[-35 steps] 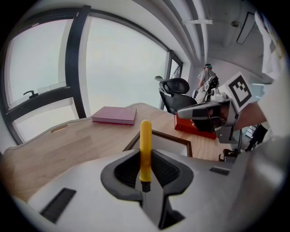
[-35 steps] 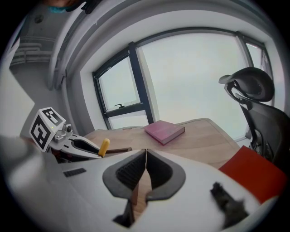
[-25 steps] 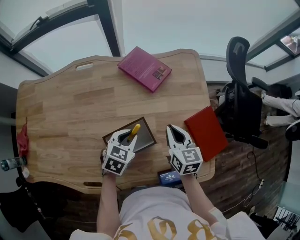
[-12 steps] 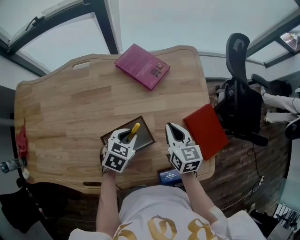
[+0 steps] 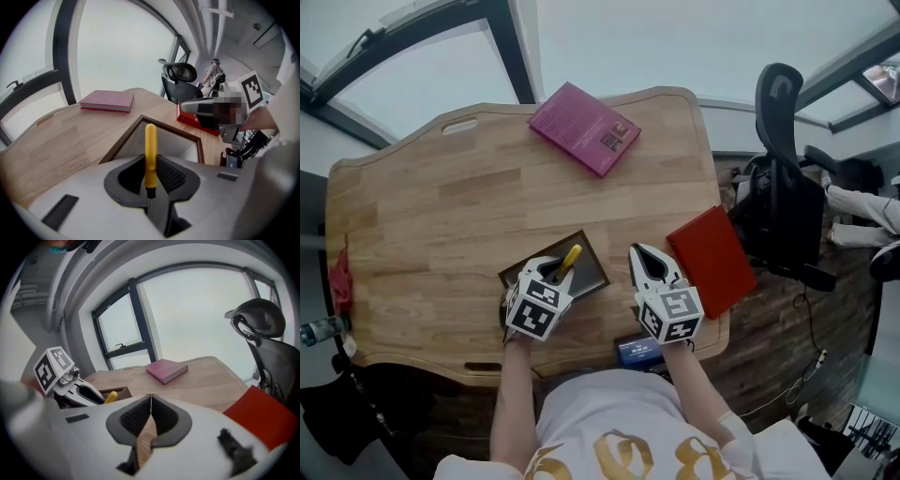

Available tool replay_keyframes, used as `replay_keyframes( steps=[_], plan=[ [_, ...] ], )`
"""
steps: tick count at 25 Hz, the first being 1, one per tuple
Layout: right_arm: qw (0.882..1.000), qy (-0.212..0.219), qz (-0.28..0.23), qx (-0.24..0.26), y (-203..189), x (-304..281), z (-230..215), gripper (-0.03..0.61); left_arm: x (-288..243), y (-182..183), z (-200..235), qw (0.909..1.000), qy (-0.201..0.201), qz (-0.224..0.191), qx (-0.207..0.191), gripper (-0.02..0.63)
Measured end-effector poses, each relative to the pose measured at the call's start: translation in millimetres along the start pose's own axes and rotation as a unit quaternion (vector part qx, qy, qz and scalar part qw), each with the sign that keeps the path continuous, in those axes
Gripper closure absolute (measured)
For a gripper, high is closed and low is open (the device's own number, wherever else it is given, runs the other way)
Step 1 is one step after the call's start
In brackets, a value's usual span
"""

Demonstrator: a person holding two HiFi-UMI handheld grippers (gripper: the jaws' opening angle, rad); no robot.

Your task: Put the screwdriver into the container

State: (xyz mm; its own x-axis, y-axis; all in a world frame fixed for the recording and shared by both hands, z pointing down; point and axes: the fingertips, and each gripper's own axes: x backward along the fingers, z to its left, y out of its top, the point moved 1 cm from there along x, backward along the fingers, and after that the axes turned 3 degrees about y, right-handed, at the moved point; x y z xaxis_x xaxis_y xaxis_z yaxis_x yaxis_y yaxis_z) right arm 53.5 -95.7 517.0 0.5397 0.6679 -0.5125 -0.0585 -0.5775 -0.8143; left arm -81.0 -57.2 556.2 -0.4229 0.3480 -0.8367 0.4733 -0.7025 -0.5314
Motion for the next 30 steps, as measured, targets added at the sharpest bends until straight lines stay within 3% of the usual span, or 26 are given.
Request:
replay_keyframes(
  steps=[30],
  plan=[
    [1.000,-0.001,0.022,-0.006,-9.1,-23.3,-4.0,0.546,-28.7,-22.9,-8.0,0.9927,-0.049,0.109,0.017,0.534]
  ],
)
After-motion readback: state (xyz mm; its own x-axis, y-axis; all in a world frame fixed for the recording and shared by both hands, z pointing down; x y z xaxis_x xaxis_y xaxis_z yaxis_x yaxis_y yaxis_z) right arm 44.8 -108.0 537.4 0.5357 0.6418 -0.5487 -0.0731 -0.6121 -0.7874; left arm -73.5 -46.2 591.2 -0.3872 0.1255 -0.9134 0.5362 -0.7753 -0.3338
